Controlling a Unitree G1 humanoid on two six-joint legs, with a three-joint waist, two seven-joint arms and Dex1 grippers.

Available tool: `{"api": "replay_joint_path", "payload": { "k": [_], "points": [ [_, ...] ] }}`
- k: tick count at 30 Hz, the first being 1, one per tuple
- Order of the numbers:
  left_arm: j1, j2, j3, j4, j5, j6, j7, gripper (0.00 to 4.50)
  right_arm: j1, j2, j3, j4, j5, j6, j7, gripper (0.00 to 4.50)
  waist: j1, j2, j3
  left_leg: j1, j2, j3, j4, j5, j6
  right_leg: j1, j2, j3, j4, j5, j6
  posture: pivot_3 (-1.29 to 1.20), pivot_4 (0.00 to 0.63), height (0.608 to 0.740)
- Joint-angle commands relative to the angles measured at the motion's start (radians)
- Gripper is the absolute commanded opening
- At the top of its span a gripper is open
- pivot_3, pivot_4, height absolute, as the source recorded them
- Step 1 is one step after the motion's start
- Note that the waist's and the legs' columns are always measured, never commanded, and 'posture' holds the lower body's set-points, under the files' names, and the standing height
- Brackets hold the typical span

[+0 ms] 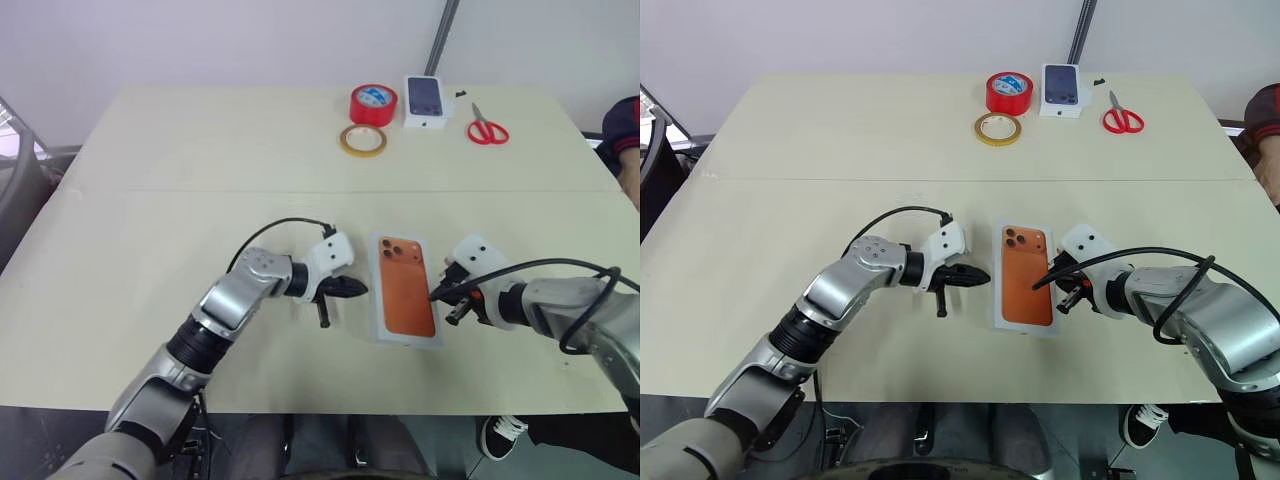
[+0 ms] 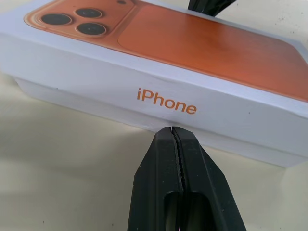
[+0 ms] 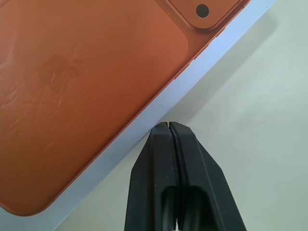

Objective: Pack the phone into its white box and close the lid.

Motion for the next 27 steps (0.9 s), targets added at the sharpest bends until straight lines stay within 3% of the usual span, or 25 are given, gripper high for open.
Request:
{"api": "replay_joint_path", "payload": {
  "k": [1,9,16,27],
  "points": [
    [-0.006,0.002,0.018,-0.018,-0.003,-0.011,0.0,0.0,-0.005,0.005,-0.015,-0.041,-0.008,-0.017,0.009,0.03,0.0,0.0,0.0,0.0,0.0,0.0,0.0,0.0,0.0,0.0,0.0,0.0,0.0,0.0,0.0,0.0,0.15,0.74],
    [-0.016,0.008,0.067,-0.01,-0.025,-0.002,0.012,0.0,-0.009,0.004,-0.015,-0.047,-0.016,-0.018,0.025,0.03,0.0,0.0,0.0,0.0,0.0,0.0,0.0,0.0,0.0,0.0,0.0,0.0,0.0,0.0,0.0,0.0,0.15,0.74],
    [-0.08,-0.056,0.177,-0.012,-0.109,0.063,0.054,0.0,0.041,-0.045,-0.074,-0.063,-0.015,-0.079,0.1,0.03,0.004,0.0,0.0,0.0,0.0,0.0,0.001,0.0,0.0,0.0,0.0,0.0,0.0,0.0,0.0,0.0,0.15,0.74],
    [-0.083,-0.078,-0.018,0.072,0.04,-0.032,0.062,0.0,0.212,-0.069,-0.175,-0.217,0.067,-0.135,0.216,0.03,0.003,0.0,0.0,0.002,0.0,0.0,0.001,0.0,0.0,0.003,0.0,0.0,0.0,0.0,0.0,0.0,0.15,0.74]
  ]
}}
